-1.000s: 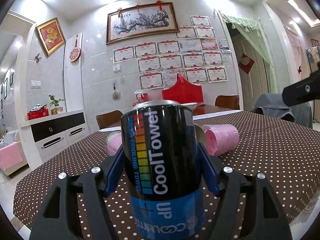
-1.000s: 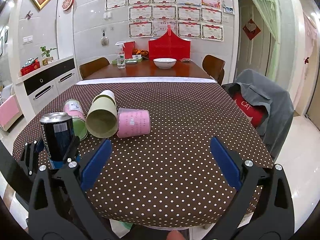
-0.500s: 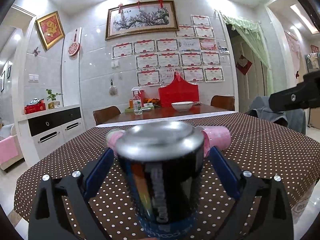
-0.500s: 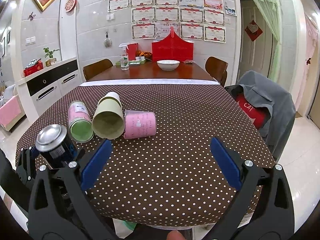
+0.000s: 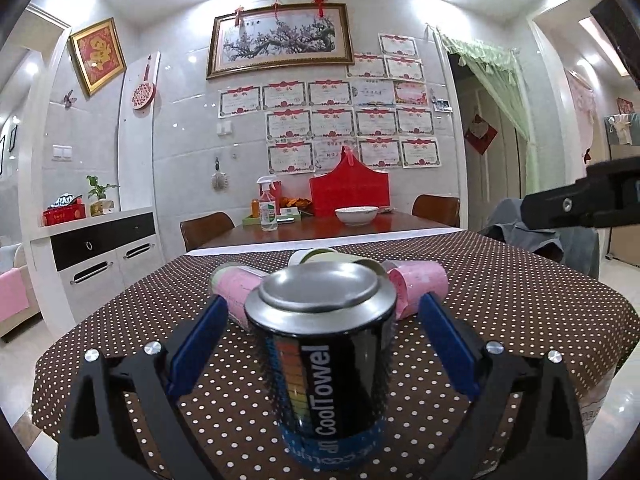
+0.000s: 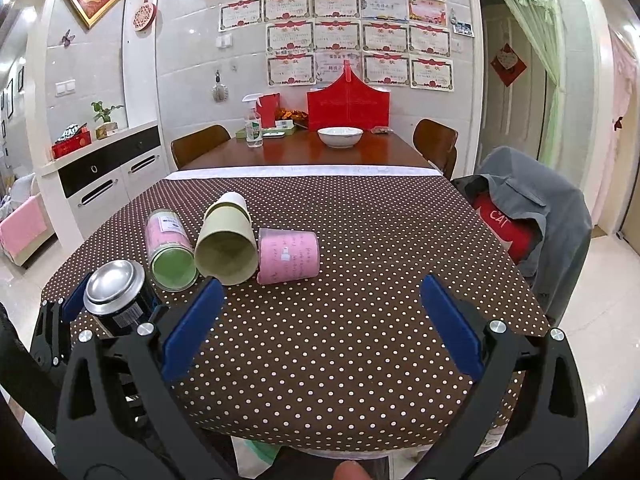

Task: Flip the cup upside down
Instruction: 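Lower the can upright onto the tablecloth and open the left gripper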

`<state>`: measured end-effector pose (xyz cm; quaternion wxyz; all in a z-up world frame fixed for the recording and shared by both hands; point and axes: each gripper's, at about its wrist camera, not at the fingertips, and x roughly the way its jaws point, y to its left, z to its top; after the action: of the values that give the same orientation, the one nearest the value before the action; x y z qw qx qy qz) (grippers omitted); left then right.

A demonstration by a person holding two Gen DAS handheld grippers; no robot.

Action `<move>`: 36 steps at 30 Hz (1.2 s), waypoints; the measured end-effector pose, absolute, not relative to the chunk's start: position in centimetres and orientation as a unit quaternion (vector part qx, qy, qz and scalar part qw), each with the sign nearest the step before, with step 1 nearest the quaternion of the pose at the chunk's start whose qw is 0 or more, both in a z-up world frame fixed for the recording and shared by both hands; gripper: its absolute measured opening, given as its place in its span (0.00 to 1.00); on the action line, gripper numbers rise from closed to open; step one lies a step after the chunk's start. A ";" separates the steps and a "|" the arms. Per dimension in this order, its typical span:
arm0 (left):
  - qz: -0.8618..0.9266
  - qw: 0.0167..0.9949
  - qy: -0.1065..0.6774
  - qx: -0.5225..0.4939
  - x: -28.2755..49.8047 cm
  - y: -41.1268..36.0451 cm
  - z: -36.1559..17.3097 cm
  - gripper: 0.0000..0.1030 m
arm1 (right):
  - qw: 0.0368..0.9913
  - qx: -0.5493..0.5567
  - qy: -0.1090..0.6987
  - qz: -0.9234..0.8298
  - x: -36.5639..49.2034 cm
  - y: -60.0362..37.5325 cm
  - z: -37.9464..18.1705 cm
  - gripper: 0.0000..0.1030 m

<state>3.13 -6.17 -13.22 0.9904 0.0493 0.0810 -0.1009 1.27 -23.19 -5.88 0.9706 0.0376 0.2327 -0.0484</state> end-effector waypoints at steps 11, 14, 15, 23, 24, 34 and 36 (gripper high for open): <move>-0.078 0.982 0.170 0.039 3.2 -4.3 -9.5 0.92 | 0.975 0.049 0.212 -0.041 0.0 -22.9 -4.3 0.94; -0.073 0.979 0.188 0.028 2.8 -3.1 -8.2 0.92 | 0.977 0.049 0.206 -0.039 -0.5 -22.6 -3.9 0.94; -0.071 0.979 0.189 0.027 2.7 -2.9 -7.9 0.92 | 0.977 0.048 0.204 -0.038 -0.6 -22.5 -3.7 0.94; -0.052 0.977 0.207 0.023 1.2 -1.0 -4.3 0.92 | 0.980 0.039 0.193 -0.028 -1.4 -21.2 -2.7 0.94; -0.051 0.977 0.207 0.023 1.0 -1.0 -4.0 0.92 | 0.981 0.036 0.191 -0.027 -1.6 -20.9 -2.6 0.94; -0.026 0.975 0.220 0.034 -1.2 -0.1 -1.7 0.92 | 0.981 0.021 0.191 -0.023 -2.7 -19.1 -2.7 0.94; -0.019 0.973 0.225 0.037 -1.4 -0.1 -1.6 0.92 | 0.980 0.019 0.194 -0.024 -2.8 -18.9 -2.8 0.94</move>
<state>-1.43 -0.10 -1.56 0.9734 0.0374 0.2253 -0.0187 -2.79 -18.91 -2.83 0.9805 0.0195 0.1943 -0.0242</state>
